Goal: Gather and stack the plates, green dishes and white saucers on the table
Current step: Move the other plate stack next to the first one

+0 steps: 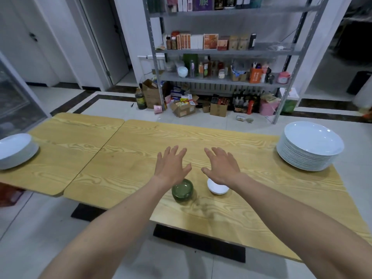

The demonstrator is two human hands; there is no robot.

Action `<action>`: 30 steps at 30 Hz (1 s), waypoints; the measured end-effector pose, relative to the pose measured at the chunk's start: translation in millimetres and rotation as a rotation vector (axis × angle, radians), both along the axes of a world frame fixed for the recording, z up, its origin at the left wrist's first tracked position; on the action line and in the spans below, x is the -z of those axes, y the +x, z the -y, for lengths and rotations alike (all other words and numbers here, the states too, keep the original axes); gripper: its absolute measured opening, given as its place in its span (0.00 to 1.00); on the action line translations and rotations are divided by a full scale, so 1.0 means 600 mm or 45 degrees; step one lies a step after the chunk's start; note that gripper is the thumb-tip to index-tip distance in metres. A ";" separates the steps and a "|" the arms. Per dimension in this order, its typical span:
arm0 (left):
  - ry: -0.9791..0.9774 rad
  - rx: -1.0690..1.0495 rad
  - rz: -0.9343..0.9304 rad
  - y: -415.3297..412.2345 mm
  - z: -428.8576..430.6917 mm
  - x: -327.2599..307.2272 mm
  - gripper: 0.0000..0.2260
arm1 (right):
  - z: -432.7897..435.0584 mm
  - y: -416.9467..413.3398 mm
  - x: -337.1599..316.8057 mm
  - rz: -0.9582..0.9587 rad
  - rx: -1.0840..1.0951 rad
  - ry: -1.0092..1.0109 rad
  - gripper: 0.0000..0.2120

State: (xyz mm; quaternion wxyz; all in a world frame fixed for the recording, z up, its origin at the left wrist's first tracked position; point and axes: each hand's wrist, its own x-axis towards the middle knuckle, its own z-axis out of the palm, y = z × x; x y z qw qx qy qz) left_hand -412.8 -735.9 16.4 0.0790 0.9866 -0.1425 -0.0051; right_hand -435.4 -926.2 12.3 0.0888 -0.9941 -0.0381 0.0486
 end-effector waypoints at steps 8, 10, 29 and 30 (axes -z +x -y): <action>0.003 -0.141 0.016 0.004 -0.096 -0.007 0.30 | -0.094 0.036 -0.004 0.012 -0.146 -0.016 0.36; -0.001 -0.171 0.031 0.009 -0.127 -0.010 0.30 | -0.126 0.047 -0.006 0.033 -0.170 -0.022 0.36; -0.024 -0.434 0.048 0.038 -0.563 -0.022 0.30 | -0.557 0.119 -0.037 0.067 -0.410 -0.057 0.36; -0.023 -0.455 0.044 0.037 -0.584 -0.020 0.30 | -0.579 0.122 -0.037 0.065 -0.431 -0.057 0.36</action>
